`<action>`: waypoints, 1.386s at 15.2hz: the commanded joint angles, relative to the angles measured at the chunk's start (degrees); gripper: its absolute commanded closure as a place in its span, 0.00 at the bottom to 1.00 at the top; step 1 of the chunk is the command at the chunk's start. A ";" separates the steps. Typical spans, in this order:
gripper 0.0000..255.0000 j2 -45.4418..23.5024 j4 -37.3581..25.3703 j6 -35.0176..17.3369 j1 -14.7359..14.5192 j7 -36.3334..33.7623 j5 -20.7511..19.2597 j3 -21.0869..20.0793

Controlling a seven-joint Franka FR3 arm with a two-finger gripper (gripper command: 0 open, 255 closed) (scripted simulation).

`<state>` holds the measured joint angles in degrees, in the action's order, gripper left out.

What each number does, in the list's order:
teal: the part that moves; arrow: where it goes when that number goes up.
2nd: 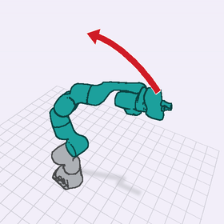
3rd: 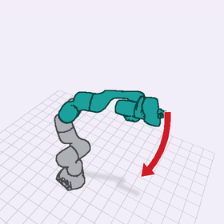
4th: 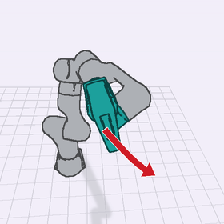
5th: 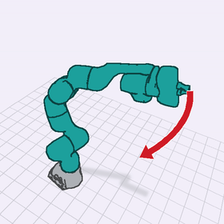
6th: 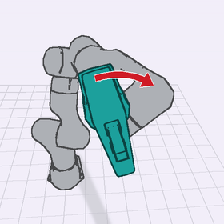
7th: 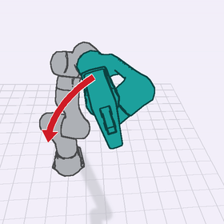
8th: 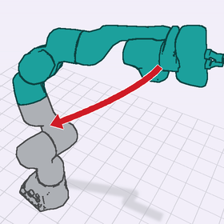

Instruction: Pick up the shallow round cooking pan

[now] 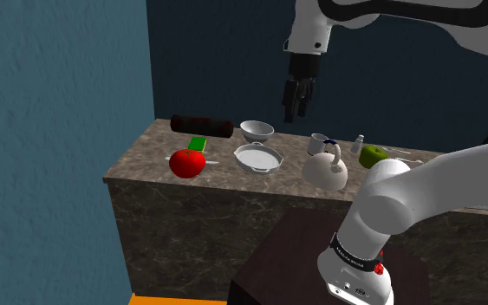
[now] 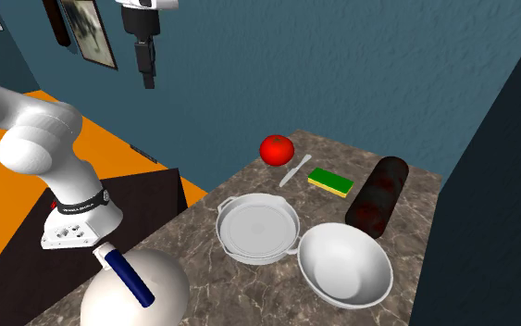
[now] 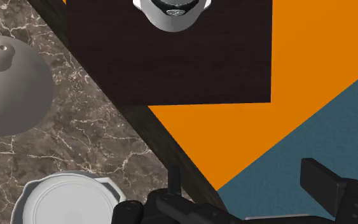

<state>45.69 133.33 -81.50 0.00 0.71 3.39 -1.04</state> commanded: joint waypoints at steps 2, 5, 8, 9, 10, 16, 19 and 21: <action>0.00 -0.72 1.06 -1.84 0.14 0.92 -0.42 0.64; 0.00 -3.44 3.77 -7.44 0.58 3.62 -1.59 2.56; 0.00 -6.95 5.76 -13.13 1.01 6.28 -2.54 4.46; 0.00 -8.29 6.26 -15.03 1.13 7.16 -2.81 5.10; 0.00 -9.72 6.67 -16.94 1.26 8.04 -3.04 5.73; 0.00 -19.90 7.32 -28.09 1.69 13.43 -3.59 9.45; 0.00 -25.85 6.45 -33.28 1.72 16.33 -3.14 11.19; 0.00 -30.07 5.44 -36.51 1.69 18.38 -2.48 12.27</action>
<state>18.15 139.49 -116.10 1.69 17.88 0.59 10.58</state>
